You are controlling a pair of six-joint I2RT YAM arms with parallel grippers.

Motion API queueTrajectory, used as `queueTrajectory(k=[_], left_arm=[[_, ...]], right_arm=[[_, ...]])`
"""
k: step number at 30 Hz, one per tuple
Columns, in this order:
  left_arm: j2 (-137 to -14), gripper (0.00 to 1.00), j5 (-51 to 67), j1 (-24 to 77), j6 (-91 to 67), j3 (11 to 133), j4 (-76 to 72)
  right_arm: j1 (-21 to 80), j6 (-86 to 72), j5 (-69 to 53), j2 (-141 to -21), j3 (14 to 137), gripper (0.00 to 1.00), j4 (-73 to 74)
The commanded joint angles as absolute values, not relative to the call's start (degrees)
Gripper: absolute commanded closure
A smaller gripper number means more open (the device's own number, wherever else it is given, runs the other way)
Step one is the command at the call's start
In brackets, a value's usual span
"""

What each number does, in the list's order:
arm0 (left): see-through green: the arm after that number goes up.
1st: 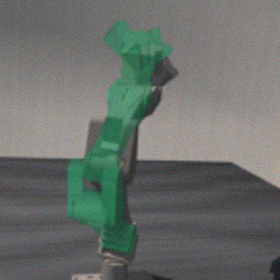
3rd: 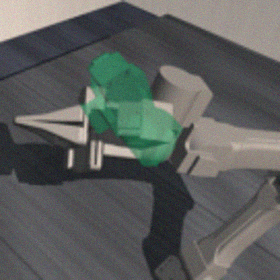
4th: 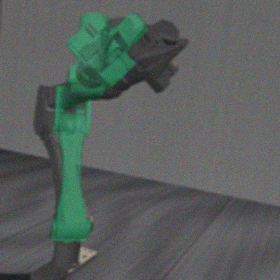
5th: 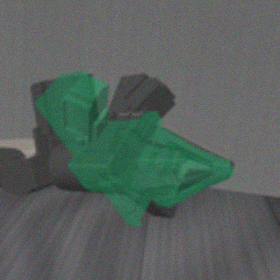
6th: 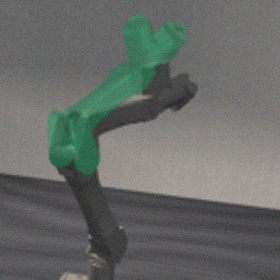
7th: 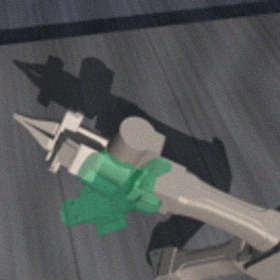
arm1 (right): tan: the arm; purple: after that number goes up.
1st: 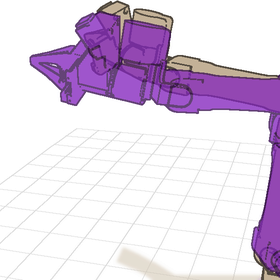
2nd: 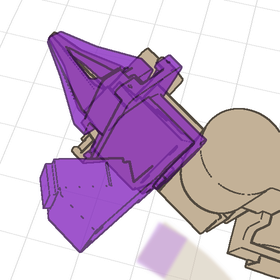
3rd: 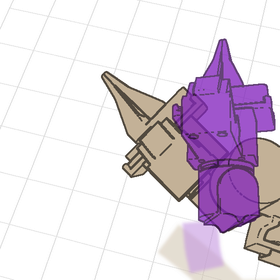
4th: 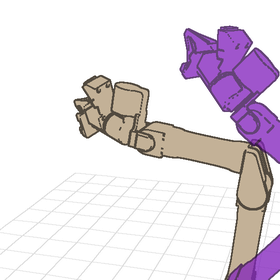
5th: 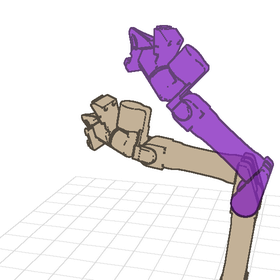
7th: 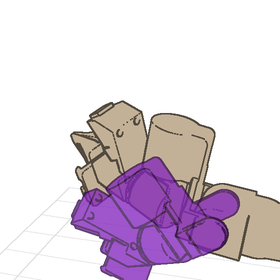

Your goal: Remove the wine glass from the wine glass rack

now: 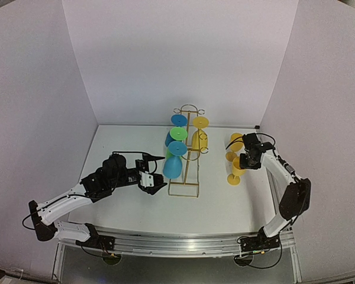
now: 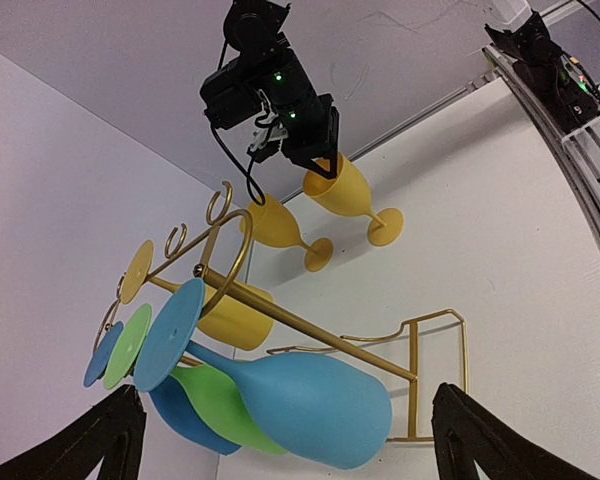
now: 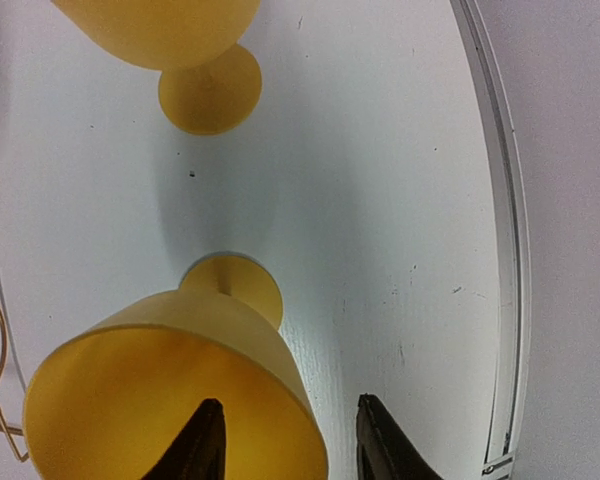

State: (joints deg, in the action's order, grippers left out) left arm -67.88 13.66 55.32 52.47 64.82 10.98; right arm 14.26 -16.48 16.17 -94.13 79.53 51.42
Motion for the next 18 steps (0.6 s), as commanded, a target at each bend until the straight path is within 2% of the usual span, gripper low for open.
queueTrajectory(k=[1,6,11,15,18], left_arm=[[-66.0,0.01,13.1,54.8,52.3,66.2,10.8],[-65.8,0.01,12.9,54.7,51.4,66.2,10.8],[-65.3,0.01,13.0,54.5,48.2,65.4,9.9],[-64.9,0.01,13.1,53.9,45.1,65.2,10.1],[-64.8,0.01,13.4,53.5,43.9,64.8,9.8]], right_arm=[[14.2,-16.4,15.8,-93.1,80.8,0.54,51.0],[14.2,-15.5,18.9,-90.0,86.5,0.42,55.2],[14.1,-14.4,18.6,-89.5,97.3,0.16,61.6],[14.2,-16.5,8.1,-90.9,106.1,0.13,62.8],[14.2,-20.4,-7.0,-94.1,113.1,0.13,61.4]])
